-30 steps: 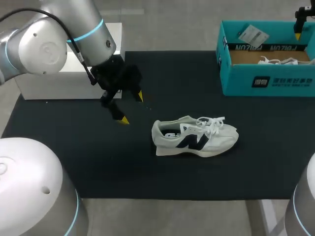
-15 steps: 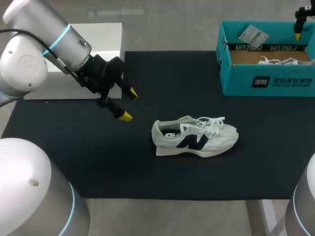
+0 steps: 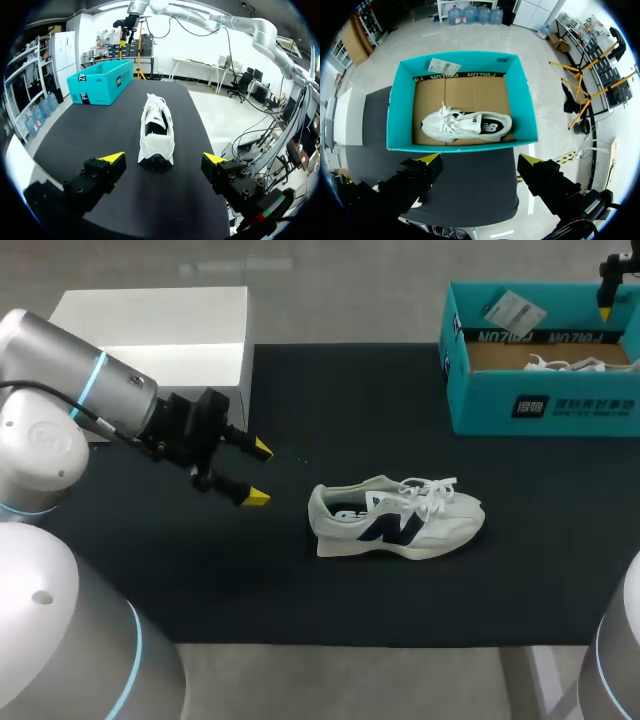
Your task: Take the shoe out of the shoebox, open the shoe tongue, remove and reinsert the insole, then place the shoe into the shoebox
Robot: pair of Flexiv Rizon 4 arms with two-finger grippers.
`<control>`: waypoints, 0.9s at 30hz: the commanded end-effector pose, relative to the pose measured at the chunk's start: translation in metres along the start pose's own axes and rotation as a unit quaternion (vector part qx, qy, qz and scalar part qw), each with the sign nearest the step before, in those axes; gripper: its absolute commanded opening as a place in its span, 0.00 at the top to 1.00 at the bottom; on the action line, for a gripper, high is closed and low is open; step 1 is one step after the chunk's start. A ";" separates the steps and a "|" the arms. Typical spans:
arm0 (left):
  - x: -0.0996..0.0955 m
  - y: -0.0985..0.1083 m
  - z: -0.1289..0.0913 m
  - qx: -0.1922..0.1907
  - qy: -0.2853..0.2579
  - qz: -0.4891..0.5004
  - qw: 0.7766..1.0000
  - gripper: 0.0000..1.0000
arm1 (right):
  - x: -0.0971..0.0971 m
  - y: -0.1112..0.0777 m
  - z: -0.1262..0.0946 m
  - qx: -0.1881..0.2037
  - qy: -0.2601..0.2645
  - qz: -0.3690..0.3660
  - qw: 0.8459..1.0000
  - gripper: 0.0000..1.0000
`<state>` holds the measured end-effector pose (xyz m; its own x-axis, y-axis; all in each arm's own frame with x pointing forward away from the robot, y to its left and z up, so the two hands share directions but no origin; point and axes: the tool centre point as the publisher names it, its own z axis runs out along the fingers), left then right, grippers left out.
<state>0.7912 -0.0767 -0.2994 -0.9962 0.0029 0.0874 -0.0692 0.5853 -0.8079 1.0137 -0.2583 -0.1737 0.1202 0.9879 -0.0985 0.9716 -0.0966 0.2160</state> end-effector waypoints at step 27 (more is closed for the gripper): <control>-0.013 0.058 0.102 0.062 -0.047 -0.004 0.997 0.00 | 0.000 -0.001 0.000 -0.001 0.000 0.000 1.000 0.00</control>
<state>0.7883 -0.1123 -0.3969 -0.9955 -0.0850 0.0414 -0.0774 0.4802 -0.8737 1.0137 -0.2583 -0.1736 0.1202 0.9878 -0.0985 0.9716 -0.0967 0.2161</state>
